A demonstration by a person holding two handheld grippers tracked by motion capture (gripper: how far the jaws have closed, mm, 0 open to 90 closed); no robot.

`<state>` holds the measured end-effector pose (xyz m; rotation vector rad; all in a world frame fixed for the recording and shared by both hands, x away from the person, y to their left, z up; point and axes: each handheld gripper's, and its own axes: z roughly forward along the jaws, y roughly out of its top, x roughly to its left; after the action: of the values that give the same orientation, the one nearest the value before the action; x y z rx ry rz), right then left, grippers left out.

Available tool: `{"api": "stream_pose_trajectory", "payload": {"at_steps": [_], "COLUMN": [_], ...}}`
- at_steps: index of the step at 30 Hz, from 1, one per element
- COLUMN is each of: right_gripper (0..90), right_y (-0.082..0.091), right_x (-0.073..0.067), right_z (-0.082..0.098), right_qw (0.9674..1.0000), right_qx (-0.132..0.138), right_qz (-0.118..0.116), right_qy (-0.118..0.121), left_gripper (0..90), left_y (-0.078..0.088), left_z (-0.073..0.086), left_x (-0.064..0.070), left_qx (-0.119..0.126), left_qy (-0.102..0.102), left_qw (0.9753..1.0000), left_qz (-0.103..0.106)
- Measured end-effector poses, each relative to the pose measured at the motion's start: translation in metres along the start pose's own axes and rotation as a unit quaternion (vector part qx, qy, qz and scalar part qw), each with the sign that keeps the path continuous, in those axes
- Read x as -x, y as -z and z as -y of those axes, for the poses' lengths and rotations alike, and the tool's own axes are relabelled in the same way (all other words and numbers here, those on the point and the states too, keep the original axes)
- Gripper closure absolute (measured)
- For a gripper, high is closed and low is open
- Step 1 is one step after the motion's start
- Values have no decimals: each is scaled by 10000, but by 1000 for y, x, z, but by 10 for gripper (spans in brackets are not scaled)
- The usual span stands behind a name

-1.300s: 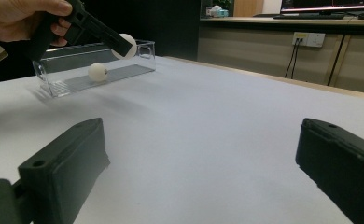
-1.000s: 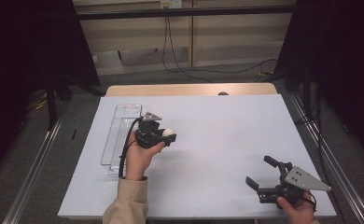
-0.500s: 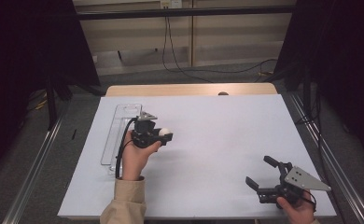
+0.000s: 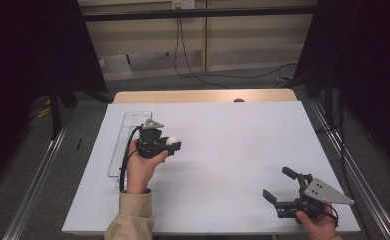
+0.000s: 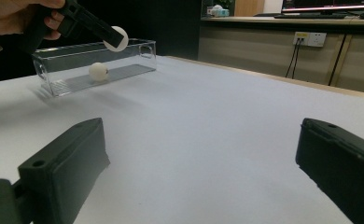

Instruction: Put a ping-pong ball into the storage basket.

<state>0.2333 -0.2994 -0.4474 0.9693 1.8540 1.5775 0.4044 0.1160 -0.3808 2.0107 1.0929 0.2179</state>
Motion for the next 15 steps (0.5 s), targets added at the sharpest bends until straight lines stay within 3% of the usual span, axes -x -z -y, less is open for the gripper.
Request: {"api": "stream_pose_trajectory", "payload": {"at_steps": [15], "right_gripper": [15], "right_y": [0], "right_x": [0], "right_z": [0], "right_qw": [10000], "right_qx": [7], "right_qz": [-3], "right_qy": [-9], "left_gripper": [510], "left_y": [7], "left_z": [1], "left_x": [-6], "left_qx": [60], "left_qy": [34], "left_qw": [9999], "left_qz": [-88]}}
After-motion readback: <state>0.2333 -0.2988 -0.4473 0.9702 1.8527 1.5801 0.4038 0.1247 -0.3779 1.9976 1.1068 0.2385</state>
